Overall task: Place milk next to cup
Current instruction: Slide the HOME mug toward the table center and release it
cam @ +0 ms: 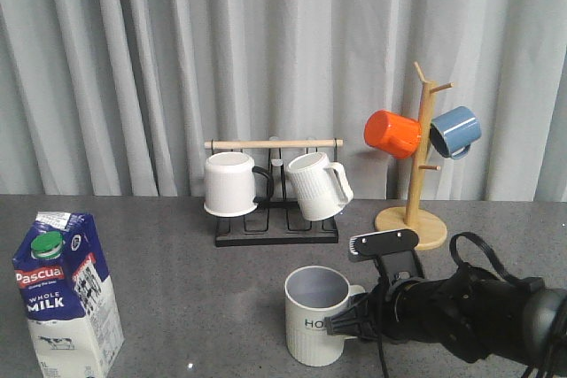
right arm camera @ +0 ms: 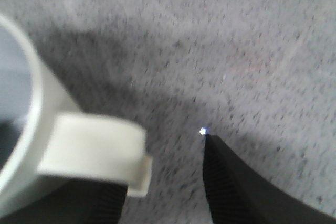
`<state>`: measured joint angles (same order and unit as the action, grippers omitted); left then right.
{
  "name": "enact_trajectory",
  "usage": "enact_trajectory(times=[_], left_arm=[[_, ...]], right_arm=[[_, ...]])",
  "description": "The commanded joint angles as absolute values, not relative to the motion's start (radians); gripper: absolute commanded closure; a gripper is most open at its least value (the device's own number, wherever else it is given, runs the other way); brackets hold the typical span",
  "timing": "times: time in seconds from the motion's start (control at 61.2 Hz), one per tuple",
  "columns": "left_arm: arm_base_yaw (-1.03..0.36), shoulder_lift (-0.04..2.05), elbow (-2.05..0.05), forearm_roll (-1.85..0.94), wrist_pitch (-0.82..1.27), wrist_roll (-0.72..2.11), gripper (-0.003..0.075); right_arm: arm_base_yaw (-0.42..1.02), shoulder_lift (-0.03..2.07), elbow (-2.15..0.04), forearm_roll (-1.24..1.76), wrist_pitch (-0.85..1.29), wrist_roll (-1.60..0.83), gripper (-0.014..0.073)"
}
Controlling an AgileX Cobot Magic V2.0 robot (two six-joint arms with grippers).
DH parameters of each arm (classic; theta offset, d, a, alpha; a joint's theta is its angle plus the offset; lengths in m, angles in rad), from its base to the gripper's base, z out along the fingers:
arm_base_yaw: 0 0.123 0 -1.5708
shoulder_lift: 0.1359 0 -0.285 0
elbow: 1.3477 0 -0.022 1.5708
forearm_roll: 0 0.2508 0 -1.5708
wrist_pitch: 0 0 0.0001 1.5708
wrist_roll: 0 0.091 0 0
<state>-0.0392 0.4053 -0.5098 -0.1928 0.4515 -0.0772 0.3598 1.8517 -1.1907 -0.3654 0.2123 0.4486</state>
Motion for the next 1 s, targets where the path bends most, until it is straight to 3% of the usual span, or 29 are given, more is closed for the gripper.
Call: enact_trajectory(times=[0.0, 0.539, 0.669, 0.816, 0.98], left_arm=[[-0.042, 0.42, -0.541, -0.2, 0.385, -0.075, 0.0392], [-0.042, 0.42, -0.541, -0.201, 0.417, -0.075, 0.0392], [-0.042, 0.42, -0.541, -0.201, 0.417, -0.075, 0.0392], [-0.042, 0.42, -0.541, -0.201, 0.419, -0.075, 0.0392], [-0.042, 0.42, -0.541, -0.201, 0.449, -0.075, 0.0392]], right_arm=[[0.389, 1.79, -1.223, -0.338, 0.2, 0.399, 0.0257], [0.471, 1.547, -1.218, -0.274, 0.613, 0.315, 0.0275], [0.471, 1.406, -1.181, -0.238, 0.687, 0.234, 0.0386], [0.471, 1.195, -1.054, -0.167, 0.682, 0.152, 0.0606], [0.471, 0.947, -0.856, -0.162, 0.668, 0.122, 0.0603]])
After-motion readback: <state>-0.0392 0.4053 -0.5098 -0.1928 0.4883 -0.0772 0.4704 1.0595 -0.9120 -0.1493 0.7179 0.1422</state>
